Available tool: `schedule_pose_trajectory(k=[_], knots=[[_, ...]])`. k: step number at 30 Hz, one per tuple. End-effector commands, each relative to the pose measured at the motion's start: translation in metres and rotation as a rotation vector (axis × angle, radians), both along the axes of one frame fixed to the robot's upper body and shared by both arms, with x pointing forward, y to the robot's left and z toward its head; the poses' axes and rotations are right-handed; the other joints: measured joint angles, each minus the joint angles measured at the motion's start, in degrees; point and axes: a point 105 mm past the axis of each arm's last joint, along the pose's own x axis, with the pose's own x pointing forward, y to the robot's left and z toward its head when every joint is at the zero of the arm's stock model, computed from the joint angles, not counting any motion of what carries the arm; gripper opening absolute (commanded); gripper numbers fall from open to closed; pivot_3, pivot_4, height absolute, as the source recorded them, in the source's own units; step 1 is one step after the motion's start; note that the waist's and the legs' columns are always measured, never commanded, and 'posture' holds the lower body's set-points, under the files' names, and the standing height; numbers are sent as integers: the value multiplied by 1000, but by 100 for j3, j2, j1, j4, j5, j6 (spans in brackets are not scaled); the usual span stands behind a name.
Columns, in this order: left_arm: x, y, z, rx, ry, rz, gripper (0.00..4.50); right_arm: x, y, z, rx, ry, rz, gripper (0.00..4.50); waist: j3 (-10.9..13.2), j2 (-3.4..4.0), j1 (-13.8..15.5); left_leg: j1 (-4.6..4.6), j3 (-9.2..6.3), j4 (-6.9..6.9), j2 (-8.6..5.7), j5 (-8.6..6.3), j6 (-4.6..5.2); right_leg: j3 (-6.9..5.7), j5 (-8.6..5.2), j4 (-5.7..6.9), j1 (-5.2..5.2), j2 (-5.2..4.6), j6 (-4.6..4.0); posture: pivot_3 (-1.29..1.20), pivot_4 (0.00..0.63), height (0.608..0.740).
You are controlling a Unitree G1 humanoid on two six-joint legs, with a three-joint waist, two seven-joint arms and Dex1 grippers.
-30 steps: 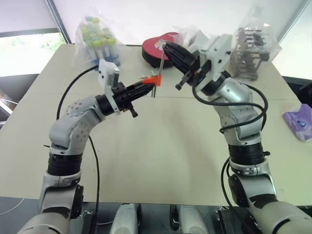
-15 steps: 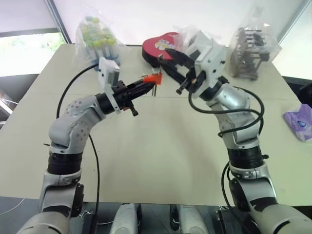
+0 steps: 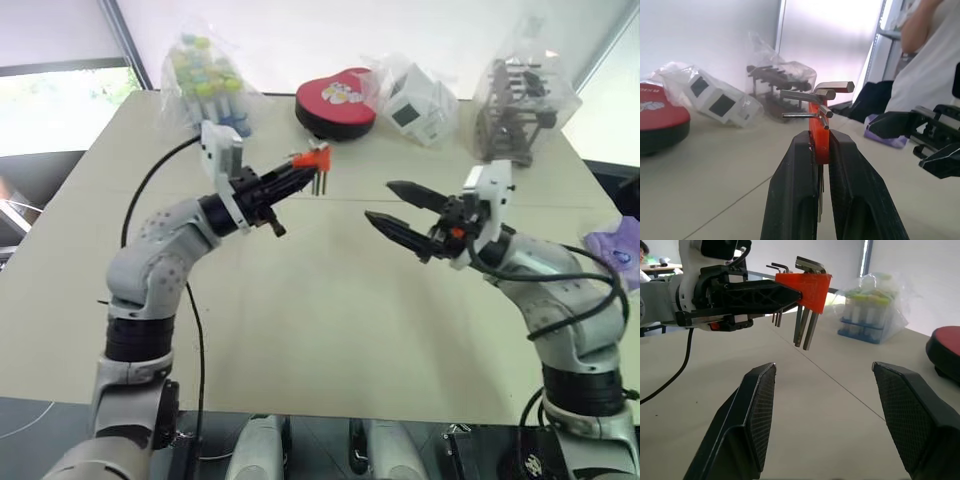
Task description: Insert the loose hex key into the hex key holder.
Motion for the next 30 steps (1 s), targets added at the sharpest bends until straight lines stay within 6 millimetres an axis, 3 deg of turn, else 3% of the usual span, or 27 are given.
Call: schedule_pose_trajectory(k=[1,7,13,17,24,30], knots=[[10,-9,-7,-110,103,17,0,-1,-5,8,4,-39,-26,3156,-1,0,13,1,0,0,0,0,0,0,0,0,1,1,0,0,150,740],[28,-42,-47,-255,432,0,0,3,-3,0,6,-23,-43,3156,-1,-2,38,-5,-1,6,-2,0,0,0,0,-5,3,0,1,0,150,740],[23,-66,-86,-382,762,-92,0,3,-1,-8,3,-2,-63,3156,-1,-2,33,-3,-4,5,-2,0,1,-1,0,-4,3,1,1,0,150,740],[17,-76,-109,-437,938,-124,0,1,-13,-23,-84,4,-111,3156,-2,-3,35,-3,-5,5,-2,0,1,-1,0,-4,3,1,1,0,150,740],[4,-86,-145,-393,1117,-120,0,1,-43,-28,-156,-2,-218,3156,-2,-4,38,-2,-5,6,-4,0,1,-1,-1,-4,4,1,1,0,150,740],[-1,-93,-156,-368,1181,-139,0,0,-51,-26,-169,-16,-251,3156,-12,-5,43,6,-5,5,-4,-1,2,-1,-1,-5,13,2,0,0,150,740]])
